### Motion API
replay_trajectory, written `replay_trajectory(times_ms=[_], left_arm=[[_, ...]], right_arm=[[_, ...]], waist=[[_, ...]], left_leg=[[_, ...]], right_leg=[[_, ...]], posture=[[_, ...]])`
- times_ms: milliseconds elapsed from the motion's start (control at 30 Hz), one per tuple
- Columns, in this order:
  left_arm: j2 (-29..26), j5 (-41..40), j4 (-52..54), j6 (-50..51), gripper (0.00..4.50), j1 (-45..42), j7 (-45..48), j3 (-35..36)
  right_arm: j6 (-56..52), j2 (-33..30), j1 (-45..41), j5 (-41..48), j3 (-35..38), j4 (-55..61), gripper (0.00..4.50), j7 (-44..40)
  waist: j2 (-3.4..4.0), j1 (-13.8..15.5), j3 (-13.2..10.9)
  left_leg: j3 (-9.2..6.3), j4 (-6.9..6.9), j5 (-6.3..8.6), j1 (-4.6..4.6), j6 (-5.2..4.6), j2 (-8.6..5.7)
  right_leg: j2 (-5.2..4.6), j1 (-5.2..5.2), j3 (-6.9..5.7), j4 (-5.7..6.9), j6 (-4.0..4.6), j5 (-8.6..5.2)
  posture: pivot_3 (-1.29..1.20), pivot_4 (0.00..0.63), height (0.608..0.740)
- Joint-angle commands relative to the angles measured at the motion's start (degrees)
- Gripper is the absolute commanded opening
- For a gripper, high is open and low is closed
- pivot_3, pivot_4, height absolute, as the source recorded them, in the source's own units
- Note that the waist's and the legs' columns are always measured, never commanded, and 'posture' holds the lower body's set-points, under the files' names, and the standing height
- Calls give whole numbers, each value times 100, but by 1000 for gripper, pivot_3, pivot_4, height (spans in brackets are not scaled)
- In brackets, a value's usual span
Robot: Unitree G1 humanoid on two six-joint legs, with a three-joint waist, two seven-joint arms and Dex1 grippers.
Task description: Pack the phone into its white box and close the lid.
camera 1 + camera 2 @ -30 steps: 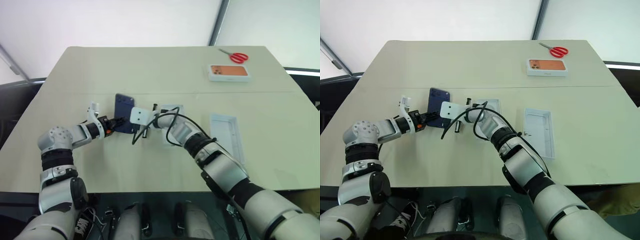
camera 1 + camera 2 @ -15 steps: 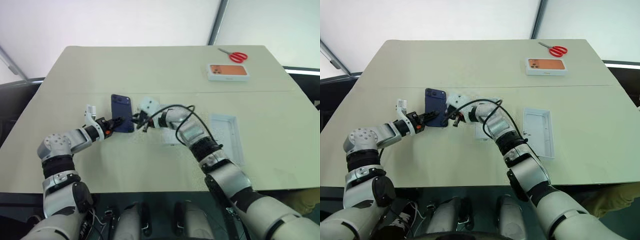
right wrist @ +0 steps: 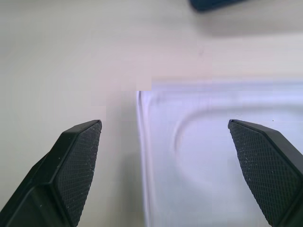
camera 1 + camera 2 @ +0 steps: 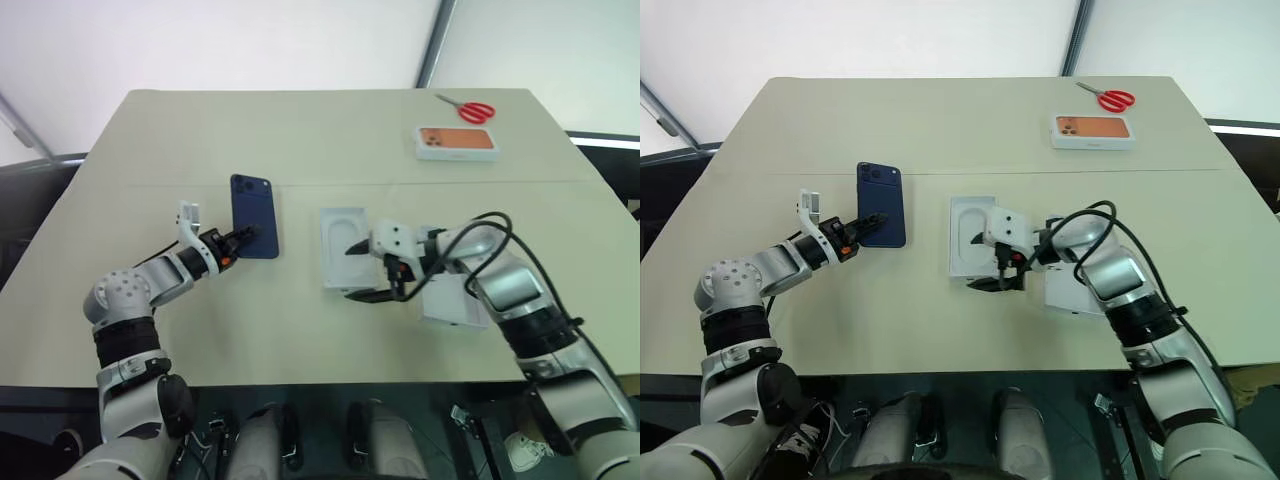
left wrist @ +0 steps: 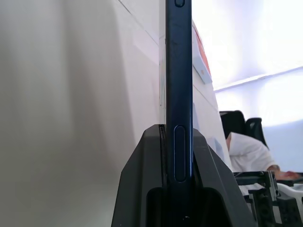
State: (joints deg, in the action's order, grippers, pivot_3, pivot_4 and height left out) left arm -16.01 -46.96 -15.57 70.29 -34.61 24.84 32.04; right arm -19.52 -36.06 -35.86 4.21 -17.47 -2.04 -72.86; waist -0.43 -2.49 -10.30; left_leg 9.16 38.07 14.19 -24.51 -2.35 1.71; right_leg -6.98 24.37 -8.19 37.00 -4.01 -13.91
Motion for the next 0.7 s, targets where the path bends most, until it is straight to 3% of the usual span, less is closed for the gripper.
replay_trajectory(times_ms=[33,200,333,667,700], left_arm=[[-16,-243,276,-84,310,-65,152,-101],[-40,-266,250,-27,310,-34,171,-204],[-51,-302,336,23,310,-6,167,-247],[-133,-328,339,-47,310,32,169,-337],[-133,-323,330,-61,310,35,170,-347]], right_arm=[[176,-124,134,71,16,290,4471,-83],[458,-51,138,-85,-8,-41,4471,98],[503,74,35,-113,36,-300,3193,263],[711,165,43,-225,-12,-543,3193,327],[708,183,36,-226,-1,-561,2918,348]], waist=[[-4,19,-2],[-20,71,-14],[-21,152,-16],[-36,179,-28],[-37,179,-28]], left_leg=[[0,0,-1,0,0,0],[0,2,-7,-1,-11,-1],[0,2,-2,-1,0,0],[-1,5,-1,-2,1,-1],[-1,5,-1,-2,1,-1]], right_leg=[[1,0,0,0,0,0],[-2,0,0,0,1,0],[-2,1,0,-1,1,0],[-6,0,0,0,2,1],[-6,0,0,0,2,1]], posture=[[0,150,738],[0,150,738],[0,150,738],[0,150,738],[0,150,738]])
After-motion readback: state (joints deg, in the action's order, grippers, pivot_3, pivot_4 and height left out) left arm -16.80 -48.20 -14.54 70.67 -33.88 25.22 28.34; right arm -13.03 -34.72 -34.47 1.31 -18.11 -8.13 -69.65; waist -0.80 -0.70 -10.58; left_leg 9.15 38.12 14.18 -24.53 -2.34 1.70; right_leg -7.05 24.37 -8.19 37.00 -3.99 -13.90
